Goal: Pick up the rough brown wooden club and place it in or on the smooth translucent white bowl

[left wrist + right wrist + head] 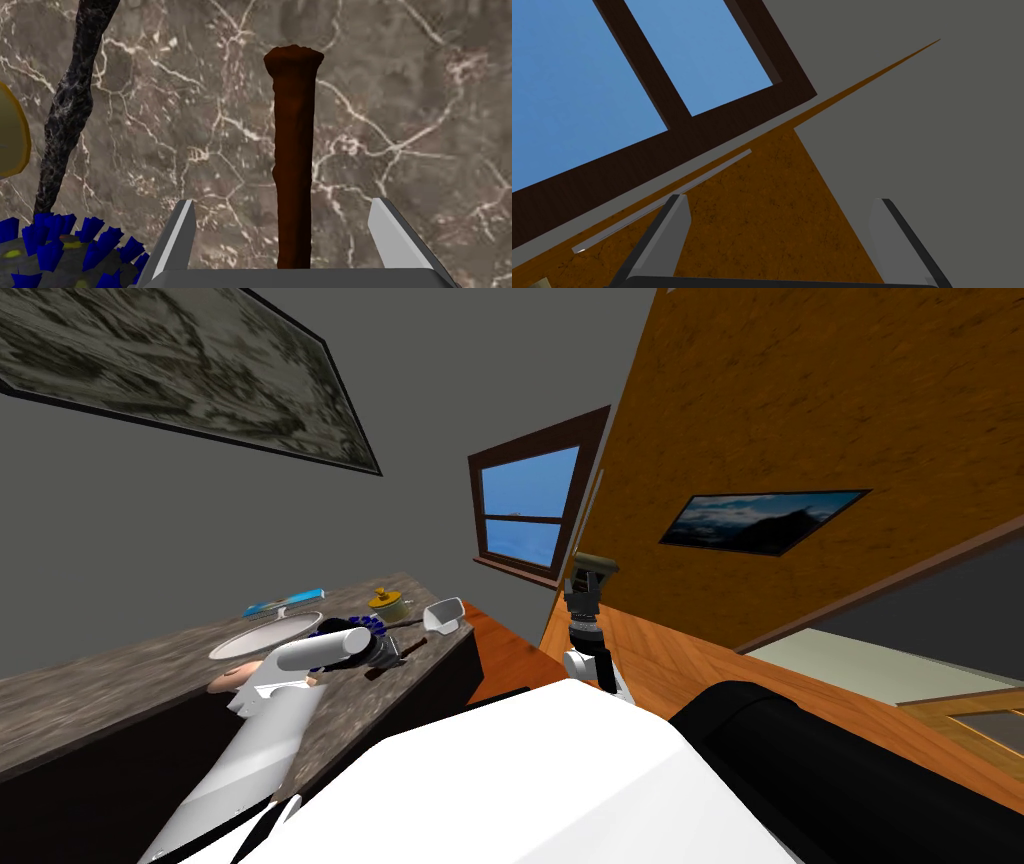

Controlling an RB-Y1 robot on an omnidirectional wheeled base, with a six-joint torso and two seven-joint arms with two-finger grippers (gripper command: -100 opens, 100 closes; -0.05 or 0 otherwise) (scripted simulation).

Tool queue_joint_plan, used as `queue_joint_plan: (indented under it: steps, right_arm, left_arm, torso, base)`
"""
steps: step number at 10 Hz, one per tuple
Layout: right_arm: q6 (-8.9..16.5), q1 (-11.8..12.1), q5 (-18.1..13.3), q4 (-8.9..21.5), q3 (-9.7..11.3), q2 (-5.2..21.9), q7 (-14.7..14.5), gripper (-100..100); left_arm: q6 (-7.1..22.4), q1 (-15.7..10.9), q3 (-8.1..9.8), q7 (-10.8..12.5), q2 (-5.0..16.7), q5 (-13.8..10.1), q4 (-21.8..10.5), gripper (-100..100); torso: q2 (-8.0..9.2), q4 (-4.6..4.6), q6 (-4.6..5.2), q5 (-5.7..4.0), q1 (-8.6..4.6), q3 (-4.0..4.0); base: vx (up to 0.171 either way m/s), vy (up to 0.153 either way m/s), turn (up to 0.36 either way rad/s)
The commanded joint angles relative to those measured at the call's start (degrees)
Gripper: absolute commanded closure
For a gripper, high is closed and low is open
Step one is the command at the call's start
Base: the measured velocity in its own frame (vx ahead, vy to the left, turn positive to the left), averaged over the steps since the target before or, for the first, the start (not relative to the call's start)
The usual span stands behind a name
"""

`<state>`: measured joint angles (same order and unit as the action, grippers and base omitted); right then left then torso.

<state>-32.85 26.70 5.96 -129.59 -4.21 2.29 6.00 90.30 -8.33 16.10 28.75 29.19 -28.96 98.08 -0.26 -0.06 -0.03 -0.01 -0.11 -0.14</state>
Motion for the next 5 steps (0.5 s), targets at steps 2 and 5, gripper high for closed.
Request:
queue_joint_plan:
  steps: [2,5]
  right_arm:
    - [0.00,0.00,0.00,0.00,0.00,0.00,0.00,0]
    - [0.00,0.00,0.00,0.00,0.00,0.00,0.00,0]
  left_arm:
    - [4.37,-0.79,0.52,0.62,1.53,-0.91,-1.78,-100]
    - [8.55,-1.25,0.96,1.24,2.95,-1.71,-3.27,-100]
  torso:
    - [0.02,0.00,0.00,0.00,0.01,0.01]
    - [0.07,0.01,0.00,0.01,0.04,0.04]
  base:
    - [0.050,-0.020,-0.011]
    - [0.045,-0.018,-0.012]
